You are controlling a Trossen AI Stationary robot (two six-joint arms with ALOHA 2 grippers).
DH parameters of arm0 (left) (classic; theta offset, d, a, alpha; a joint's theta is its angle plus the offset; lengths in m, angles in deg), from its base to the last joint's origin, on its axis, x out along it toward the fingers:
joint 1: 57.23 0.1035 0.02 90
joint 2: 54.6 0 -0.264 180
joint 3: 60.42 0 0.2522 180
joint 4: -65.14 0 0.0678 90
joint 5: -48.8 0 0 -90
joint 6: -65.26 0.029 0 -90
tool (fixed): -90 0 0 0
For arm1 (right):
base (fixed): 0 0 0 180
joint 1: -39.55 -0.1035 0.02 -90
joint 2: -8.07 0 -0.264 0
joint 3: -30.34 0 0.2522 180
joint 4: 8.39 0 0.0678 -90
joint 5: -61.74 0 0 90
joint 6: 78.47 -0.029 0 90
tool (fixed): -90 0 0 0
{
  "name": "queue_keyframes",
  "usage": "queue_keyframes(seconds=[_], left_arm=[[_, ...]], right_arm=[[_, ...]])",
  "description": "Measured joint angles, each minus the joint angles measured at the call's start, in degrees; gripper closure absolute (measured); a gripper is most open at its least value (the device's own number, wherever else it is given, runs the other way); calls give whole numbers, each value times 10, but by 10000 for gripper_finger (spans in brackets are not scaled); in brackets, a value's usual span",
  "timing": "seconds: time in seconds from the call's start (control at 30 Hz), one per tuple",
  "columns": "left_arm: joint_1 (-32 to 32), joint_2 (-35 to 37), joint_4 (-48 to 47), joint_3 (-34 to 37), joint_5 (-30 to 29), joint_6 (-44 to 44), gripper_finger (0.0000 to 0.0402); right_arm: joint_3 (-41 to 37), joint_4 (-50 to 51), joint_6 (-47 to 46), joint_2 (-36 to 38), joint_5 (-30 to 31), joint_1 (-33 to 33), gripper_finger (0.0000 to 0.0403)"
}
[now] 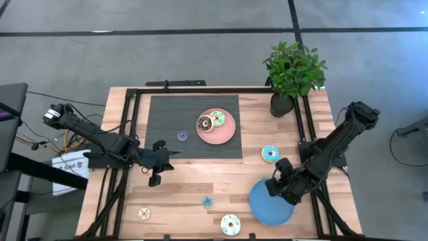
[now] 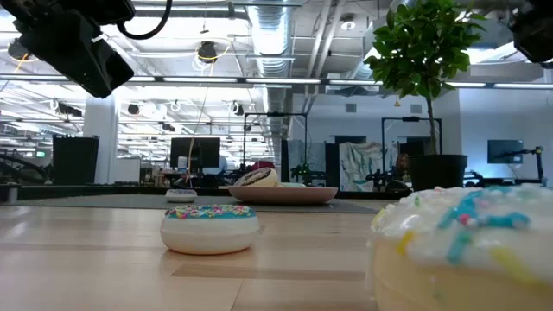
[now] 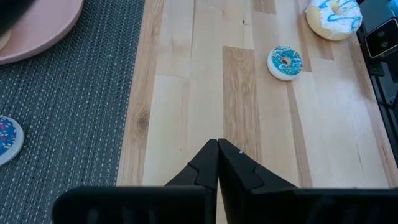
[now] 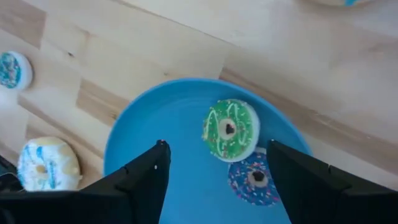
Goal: Pick & Place donuts
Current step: Put the big blue donut on the pink plate
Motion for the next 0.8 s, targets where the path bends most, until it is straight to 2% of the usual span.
queue_keyframes(seconds=[0.17, 0.43, 0.8], left_arm=[[0, 0, 1, 0, 0, 0, 401], [0, 0, 1, 0, 0, -1, 402], [0, 0, 1, 0, 0, -1, 402]], right_arm=[[0, 32, 1, 41, 7, 20, 148], [0, 21, 64, 74, 93, 75, 148], [0, 19, 129, 74, 90, 146, 148]])
